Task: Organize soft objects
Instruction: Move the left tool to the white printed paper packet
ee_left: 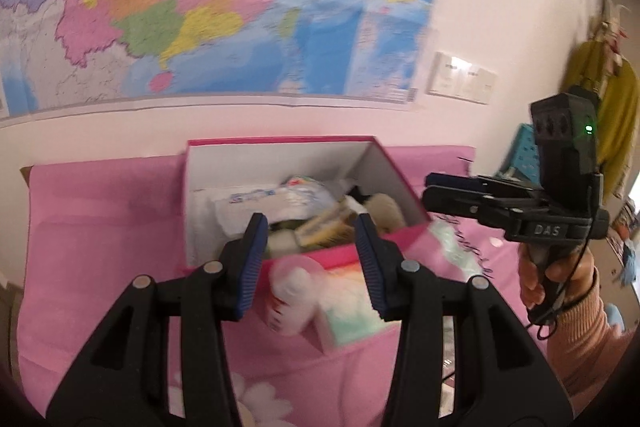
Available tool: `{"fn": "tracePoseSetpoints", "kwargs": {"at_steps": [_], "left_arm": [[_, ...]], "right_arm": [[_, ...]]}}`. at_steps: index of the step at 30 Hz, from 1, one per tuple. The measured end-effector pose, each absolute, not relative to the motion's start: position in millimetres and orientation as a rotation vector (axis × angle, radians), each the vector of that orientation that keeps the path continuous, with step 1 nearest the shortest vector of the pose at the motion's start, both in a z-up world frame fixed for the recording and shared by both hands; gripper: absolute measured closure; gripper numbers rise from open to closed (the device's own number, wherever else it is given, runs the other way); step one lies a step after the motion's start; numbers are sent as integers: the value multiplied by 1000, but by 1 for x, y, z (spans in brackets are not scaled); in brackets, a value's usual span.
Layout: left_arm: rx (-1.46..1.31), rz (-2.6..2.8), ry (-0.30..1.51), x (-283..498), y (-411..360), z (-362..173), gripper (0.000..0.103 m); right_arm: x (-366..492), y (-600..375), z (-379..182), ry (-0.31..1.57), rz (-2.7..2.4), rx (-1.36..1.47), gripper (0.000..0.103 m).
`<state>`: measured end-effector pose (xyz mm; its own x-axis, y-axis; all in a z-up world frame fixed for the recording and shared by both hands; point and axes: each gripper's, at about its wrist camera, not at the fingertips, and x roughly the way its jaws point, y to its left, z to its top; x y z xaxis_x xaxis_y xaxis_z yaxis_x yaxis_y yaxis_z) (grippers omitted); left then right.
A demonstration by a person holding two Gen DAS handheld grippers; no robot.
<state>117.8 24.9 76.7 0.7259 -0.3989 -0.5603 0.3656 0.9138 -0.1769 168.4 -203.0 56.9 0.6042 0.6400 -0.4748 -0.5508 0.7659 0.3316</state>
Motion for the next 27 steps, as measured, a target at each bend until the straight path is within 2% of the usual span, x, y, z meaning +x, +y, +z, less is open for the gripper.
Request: {"fn": "tracePoseSetpoints", "kwargs": {"at_steps": [12, 27], "left_arm": [[-5, -578, 721, 70, -20, 43, 56], [39, -657, 936, 43, -42, -26, 56]], "right_arm": [[107, -238, 30, 665, 671, 175, 49], [40, -260, -65, 964, 721, 280, 48]]}}
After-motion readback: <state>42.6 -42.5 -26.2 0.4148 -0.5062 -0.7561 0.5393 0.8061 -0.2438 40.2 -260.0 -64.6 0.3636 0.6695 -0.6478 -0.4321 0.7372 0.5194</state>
